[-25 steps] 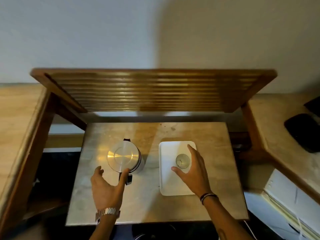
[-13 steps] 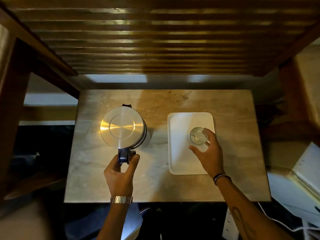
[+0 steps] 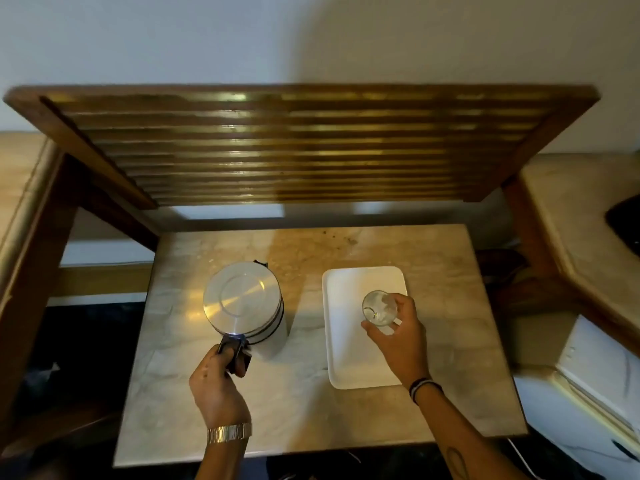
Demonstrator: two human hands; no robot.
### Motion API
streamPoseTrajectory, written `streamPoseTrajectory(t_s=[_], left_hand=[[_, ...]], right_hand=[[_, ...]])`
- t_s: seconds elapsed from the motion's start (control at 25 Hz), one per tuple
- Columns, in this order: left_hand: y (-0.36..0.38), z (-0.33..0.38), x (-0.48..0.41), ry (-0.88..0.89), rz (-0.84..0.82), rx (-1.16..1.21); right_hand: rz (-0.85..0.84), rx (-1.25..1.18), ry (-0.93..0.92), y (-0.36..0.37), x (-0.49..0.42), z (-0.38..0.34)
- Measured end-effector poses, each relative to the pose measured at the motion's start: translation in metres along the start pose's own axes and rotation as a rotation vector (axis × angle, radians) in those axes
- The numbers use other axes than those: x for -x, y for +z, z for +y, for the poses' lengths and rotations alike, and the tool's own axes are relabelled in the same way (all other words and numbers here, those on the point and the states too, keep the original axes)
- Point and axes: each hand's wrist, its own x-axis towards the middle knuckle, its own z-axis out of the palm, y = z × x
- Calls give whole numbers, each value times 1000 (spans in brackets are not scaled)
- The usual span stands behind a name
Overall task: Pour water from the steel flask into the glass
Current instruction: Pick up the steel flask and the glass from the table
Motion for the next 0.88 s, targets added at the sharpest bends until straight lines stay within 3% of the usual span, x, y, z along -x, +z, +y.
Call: streamPoseTrajectory(t_s=[0.12,0.32,0.44,0.56,0.68,0.88], left_hand=[[-4,21,14,-5,15,-1],[-20,94,10,-183,-72,-61],[-14,190,17,-123,-151,-27],[3,306,27,92,-147,-4],[26,445,56,359,-215,56],[48,639,130,387,-296,117]], right_hand=[[6,-2,-32,-23,11,-25],[-26,-20,-114,-82,31,-114],[-65,-64,-246,-132,39,-218],[-141,-102,-367,-184,48,-327],[-103,-135,-541,-248,65,-433],[-34,-190,-776,-337,99,-559]])
